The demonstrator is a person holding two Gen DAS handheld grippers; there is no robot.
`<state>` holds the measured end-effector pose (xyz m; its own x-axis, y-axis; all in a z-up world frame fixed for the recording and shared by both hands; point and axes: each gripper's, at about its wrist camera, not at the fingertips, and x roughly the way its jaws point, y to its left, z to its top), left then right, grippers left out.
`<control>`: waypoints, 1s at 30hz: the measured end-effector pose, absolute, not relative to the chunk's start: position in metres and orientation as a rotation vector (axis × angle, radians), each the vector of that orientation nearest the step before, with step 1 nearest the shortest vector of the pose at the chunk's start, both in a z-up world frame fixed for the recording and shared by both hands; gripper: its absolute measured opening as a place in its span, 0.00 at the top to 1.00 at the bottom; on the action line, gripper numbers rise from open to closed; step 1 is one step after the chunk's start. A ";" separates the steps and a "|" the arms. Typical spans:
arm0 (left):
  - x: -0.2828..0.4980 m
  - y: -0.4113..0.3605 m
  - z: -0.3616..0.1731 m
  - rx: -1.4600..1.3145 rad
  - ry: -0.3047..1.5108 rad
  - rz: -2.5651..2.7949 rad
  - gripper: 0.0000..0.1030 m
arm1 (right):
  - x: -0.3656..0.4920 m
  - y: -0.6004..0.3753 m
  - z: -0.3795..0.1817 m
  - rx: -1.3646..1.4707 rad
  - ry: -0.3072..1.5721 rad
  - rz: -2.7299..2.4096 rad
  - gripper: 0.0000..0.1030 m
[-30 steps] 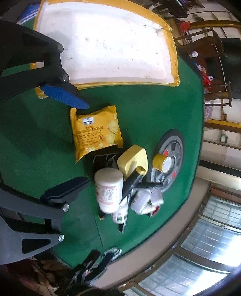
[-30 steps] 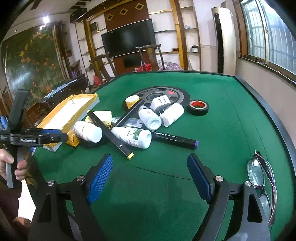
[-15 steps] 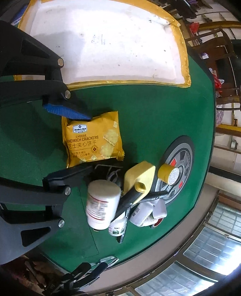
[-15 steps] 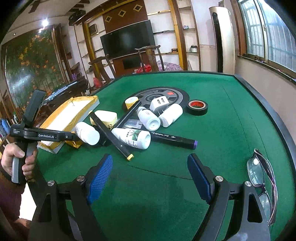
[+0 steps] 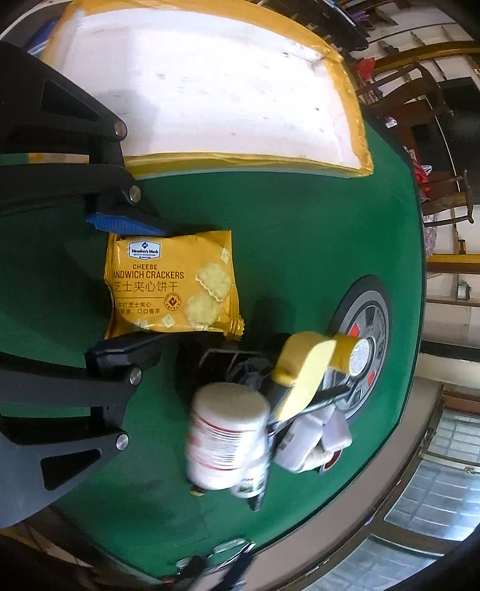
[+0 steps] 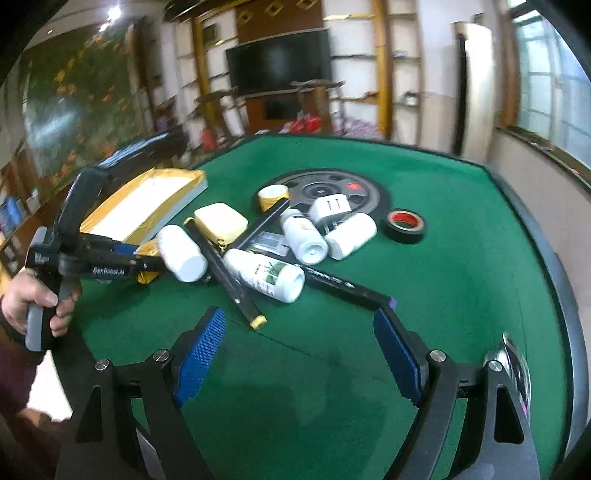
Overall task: Organize rigid objects
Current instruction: 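Lift the cracker packet with the left gripper while the right gripper grasps a black marker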
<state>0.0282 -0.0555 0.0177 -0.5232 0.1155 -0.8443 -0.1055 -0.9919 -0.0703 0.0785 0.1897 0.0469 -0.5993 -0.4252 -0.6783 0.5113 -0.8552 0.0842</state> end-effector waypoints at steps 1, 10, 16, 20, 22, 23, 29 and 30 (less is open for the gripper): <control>0.033 -0.057 0.017 -1.456 -0.031 2.641 0.58 | 0.068 0.189 0.047 1.009 0.185 -2.393 0.24; 0.042 -0.059 0.017 -1.450 -0.048 2.651 0.58 | -0.022 0.181 0.008 1.264 0.161 -2.308 0.79; 0.041 -0.058 0.017 -1.447 -0.046 2.650 0.58 | -0.003 0.177 0.001 1.308 0.184 -2.150 0.78; 0.038 -0.054 0.017 -1.447 -0.029 2.657 0.58 | 0.029 0.168 0.002 1.298 0.306 -2.107 0.77; 0.037 -0.053 0.016 -1.448 -0.018 2.660 0.58 | 0.035 0.164 0.003 1.279 0.357 -2.139 0.77; 0.035 -0.052 0.016 -1.451 -0.013 2.666 0.58 | 0.035 0.161 0.002 1.271 0.387 -2.164 0.77; 0.037 -0.047 0.014 -1.425 0.048 2.710 0.58 | 0.041 0.156 0.002 1.272 0.370 -2.245 0.87; 0.040 -0.048 0.015 -1.414 0.042 2.712 0.58 | 0.047 0.157 0.001 1.271 0.359 -2.266 0.87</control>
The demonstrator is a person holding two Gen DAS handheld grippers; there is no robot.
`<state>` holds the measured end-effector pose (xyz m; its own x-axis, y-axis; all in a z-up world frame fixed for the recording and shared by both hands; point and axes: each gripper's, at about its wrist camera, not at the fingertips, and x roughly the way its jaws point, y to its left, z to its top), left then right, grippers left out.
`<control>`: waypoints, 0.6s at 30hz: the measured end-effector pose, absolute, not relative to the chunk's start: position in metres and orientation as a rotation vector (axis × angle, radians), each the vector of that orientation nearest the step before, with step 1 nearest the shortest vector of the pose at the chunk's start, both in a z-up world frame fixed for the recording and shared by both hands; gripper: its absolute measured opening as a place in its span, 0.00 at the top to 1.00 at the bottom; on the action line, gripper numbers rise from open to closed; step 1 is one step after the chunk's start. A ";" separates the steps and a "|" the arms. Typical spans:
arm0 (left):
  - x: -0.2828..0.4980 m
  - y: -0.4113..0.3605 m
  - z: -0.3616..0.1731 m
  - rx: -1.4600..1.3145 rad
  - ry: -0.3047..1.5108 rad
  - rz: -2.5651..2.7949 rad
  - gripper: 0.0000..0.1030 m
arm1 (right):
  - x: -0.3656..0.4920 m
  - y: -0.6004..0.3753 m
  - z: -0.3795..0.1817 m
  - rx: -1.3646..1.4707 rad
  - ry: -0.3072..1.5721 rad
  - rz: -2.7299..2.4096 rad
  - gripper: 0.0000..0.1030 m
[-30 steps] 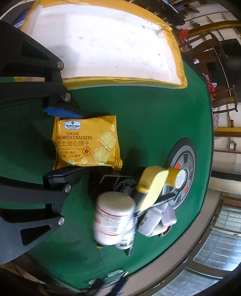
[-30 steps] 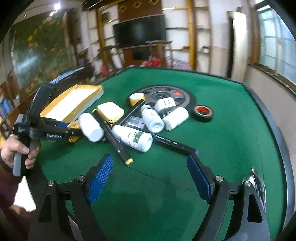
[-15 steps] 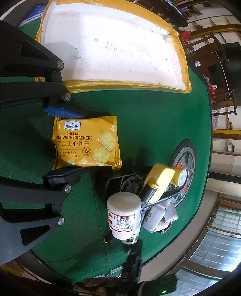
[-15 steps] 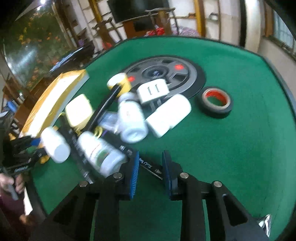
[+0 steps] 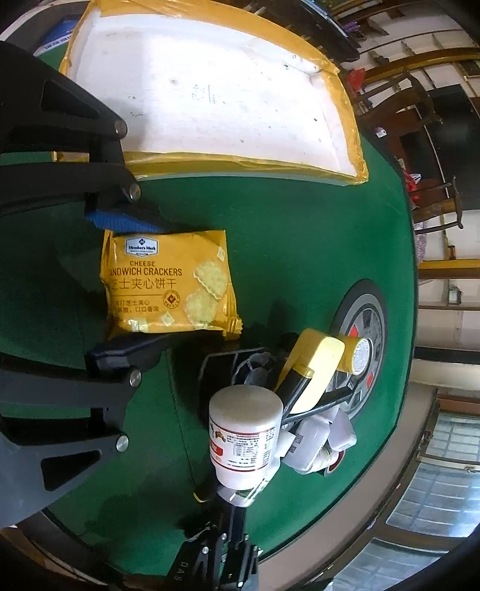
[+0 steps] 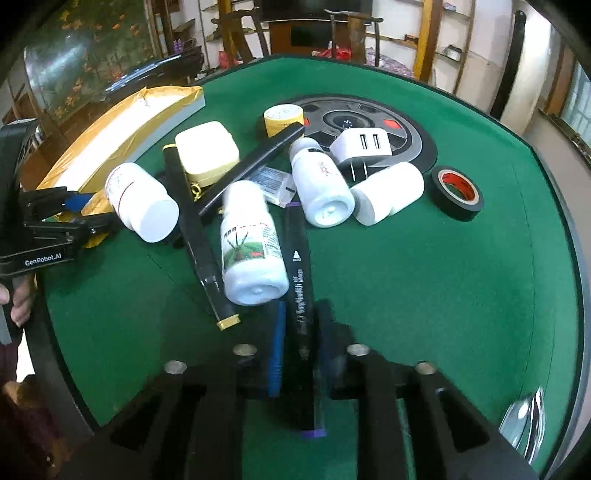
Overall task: Organize rigid objects
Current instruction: 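Lift the cracker packet with the left gripper while the right gripper grasps a black marker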
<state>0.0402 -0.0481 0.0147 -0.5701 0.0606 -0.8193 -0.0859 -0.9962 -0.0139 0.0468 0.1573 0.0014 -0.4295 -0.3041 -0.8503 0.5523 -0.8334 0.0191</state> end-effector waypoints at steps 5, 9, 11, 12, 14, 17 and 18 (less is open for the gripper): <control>0.055 -0.057 0.016 -1.372 -0.040 2.698 0.59 | 0.071 0.191 0.006 1.275 0.138 -2.326 0.88; 0.062 -0.059 0.022 -1.334 -0.086 2.686 0.58 | 0.088 0.225 0.014 1.226 -0.078 -2.388 0.87; 0.065 -0.058 0.026 -1.309 -0.098 2.681 0.58 | 0.097 0.232 0.019 1.203 -0.119 -2.394 0.87; 0.065 -0.058 0.027 -1.305 -0.100 2.681 0.58 | 0.101 0.233 0.021 1.181 -0.135 -2.393 0.87; 0.067 -0.056 0.031 -1.288 -0.106 2.683 0.58 | 0.106 0.228 0.026 1.151 -0.154 -2.378 0.87; 0.073 -0.057 0.041 -1.245 -0.114 2.693 0.58 | 0.105 0.210 0.030 1.107 -0.124 -2.353 0.87; 0.075 -0.056 0.044 -1.231 -0.118 2.700 0.58 | 0.106 0.203 0.033 1.094 -0.120 -2.340 0.87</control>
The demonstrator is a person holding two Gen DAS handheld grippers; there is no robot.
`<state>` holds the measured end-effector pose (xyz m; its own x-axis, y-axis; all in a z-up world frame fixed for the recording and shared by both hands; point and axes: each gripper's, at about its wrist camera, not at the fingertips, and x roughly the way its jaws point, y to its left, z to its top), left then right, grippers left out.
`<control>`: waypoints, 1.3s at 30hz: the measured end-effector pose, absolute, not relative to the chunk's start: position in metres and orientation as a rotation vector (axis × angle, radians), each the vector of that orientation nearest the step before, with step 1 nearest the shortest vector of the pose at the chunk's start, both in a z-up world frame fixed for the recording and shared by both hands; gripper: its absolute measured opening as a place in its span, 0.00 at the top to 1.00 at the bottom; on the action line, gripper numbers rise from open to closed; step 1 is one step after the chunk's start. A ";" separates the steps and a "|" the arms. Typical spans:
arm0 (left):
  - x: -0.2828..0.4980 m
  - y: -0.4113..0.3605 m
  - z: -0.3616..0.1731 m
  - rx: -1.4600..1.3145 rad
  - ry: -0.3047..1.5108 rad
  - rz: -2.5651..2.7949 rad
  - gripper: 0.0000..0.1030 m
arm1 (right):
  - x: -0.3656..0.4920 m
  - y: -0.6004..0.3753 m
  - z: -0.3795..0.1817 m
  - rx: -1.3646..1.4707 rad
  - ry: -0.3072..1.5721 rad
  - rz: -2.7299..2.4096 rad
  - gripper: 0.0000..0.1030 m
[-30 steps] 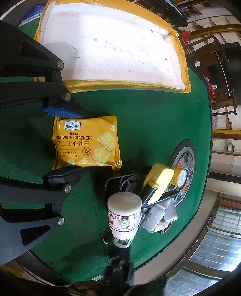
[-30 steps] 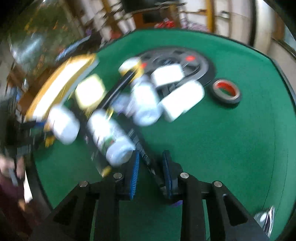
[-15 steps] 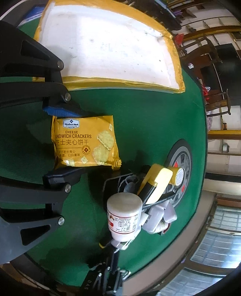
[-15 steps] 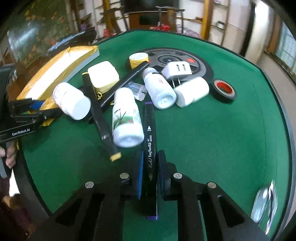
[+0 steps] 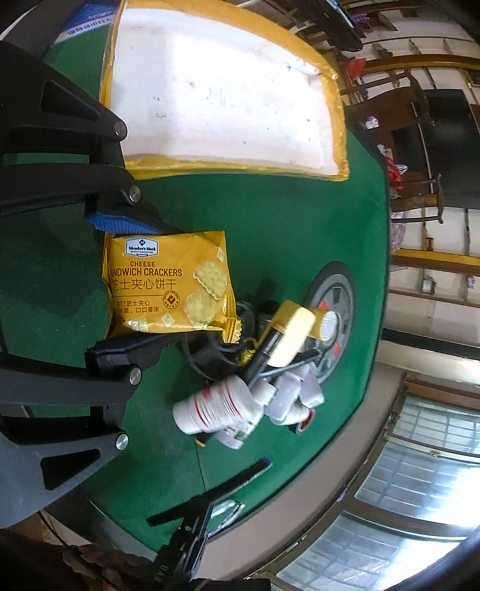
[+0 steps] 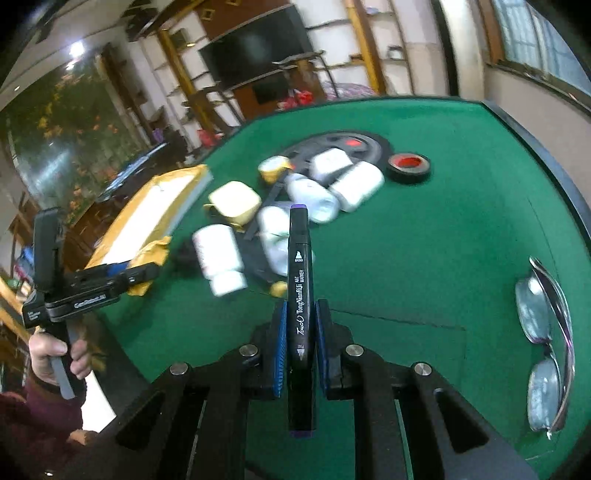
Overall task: Organize rigid objects
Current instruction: 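Carry the packet and marker to the white tray and release both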
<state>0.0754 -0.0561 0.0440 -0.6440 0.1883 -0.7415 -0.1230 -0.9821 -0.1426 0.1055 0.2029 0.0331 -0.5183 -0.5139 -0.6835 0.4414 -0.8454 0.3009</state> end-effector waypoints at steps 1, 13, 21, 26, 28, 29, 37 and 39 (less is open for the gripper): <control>0.077 -0.057 0.046 -1.222 -0.120 2.703 0.58 | 0.105 0.193 0.035 1.081 -0.118 -2.326 0.87; 0.090 -0.102 0.070 -1.119 -0.221 2.828 0.58 | 0.100 0.099 0.045 1.023 -0.103 -2.132 0.87; 0.085 -0.163 0.078 -1.111 -0.314 2.927 0.58 | 0.089 0.030 0.052 1.031 -0.083 -2.046 0.87; 0.068 -0.195 0.076 -1.160 -0.322 2.957 0.58 | 0.071 -0.015 0.050 1.061 -0.089 -2.004 0.87; 0.056 -0.206 0.072 -1.191 -0.339 2.965 0.58 | 0.064 -0.029 0.050 1.064 -0.098 -2.007 0.87; 0.053 -0.211 0.070 -1.193 -0.340 2.967 0.58 | 0.059 -0.036 0.049 1.067 -0.104 -2.014 0.87; 0.008 -0.226 0.062 -1.278 -0.298 2.953 0.58 | 0.014 -0.072 0.035 1.174 -0.183 -1.992 0.87; -0.004 -0.230 0.060 -1.324 -0.317 2.933 0.58 | 0.002 -0.082 0.031 1.203 -0.178 -1.992 0.87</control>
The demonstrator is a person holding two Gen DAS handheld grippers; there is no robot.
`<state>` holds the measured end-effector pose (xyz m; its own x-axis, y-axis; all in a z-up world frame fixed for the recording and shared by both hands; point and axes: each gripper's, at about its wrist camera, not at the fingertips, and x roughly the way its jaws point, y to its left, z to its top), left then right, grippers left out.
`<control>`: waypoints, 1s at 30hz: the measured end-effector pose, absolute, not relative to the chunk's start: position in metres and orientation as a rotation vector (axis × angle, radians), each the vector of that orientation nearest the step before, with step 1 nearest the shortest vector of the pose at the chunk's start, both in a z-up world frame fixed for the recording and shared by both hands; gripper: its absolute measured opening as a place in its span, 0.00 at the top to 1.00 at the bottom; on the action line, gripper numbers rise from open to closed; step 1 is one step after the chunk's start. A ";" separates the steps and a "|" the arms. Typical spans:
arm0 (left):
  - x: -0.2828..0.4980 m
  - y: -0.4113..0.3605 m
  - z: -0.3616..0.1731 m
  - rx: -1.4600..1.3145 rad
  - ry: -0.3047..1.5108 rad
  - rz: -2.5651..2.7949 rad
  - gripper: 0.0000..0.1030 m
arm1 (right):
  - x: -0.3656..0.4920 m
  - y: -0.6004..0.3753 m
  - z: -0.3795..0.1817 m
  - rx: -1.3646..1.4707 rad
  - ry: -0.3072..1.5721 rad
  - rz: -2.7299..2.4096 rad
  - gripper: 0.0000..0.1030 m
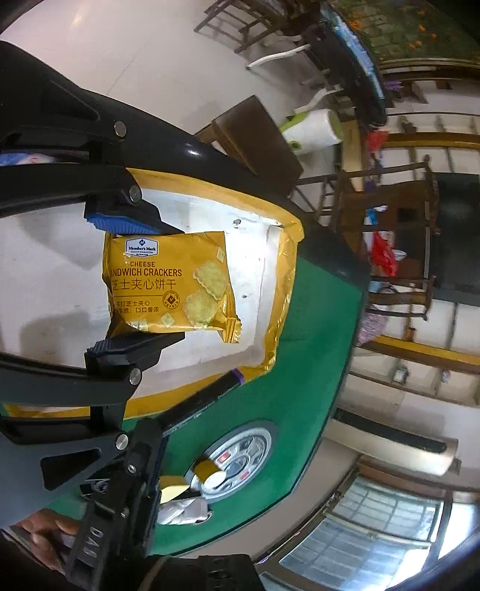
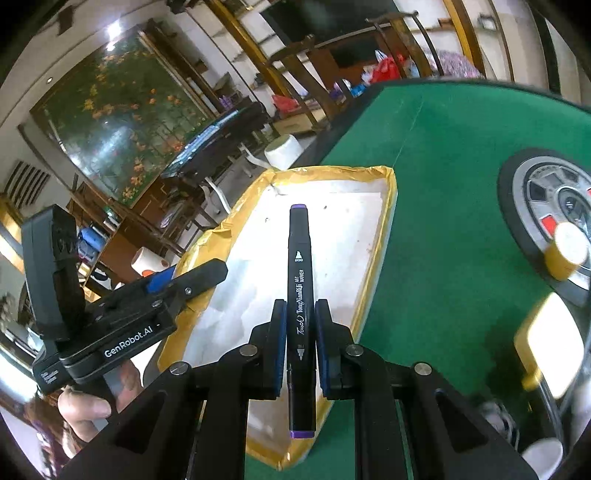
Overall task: Organize rigid objects
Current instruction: 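Carry the packet and marker to the white tray and release both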
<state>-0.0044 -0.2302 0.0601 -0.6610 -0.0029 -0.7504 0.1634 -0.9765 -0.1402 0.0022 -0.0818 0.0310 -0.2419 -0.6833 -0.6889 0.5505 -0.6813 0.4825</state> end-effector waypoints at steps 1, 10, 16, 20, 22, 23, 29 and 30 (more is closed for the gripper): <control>-0.014 -0.231 0.058 1.273 0.290 -2.757 0.58 | -0.003 -0.084 0.031 1.217 -0.181 -1.993 0.87; -0.061 -0.236 0.038 1.375 0.266 -2.657 0.58 | -0.046 -0.102 0.013 1.306 -0.233 -2.051 0.87; -0.069 -0.234 0.030 1.408 0.305 -2.646 0.58 | -0.046 -0.103 0.006 1.332 -0.234 -2.058 0.87; -0.075 -0.233 0.028 1.412 0.325 -2.642 0.58 | -0.051 -0.107 0.003 1.343 -0.234 -2.070 0.87; -0.078 -0.233 0.026 1.413 0.342 -2.636 0.58 | -0.054 -0.108 0.003 1.339 -0.225 -2.085 0.87; -0.079 -0.233 0.025 1.408 0.356 -2.632 0.58 | -0.053 -0.109 0.004 1.330 -0.217 -2.101 0.87; -0.079 -0.237 0.022 1.333 0.421 -2.613 0.58 | -0.044 -0.110 0.006 1.261 -0.213 -2.166 0.87; -0.077 -0.237 0.023 1.300 0.423 -2.618 0.58 | -0.043 -0.111 0.007 1.248 -0.208 -2.176 0.87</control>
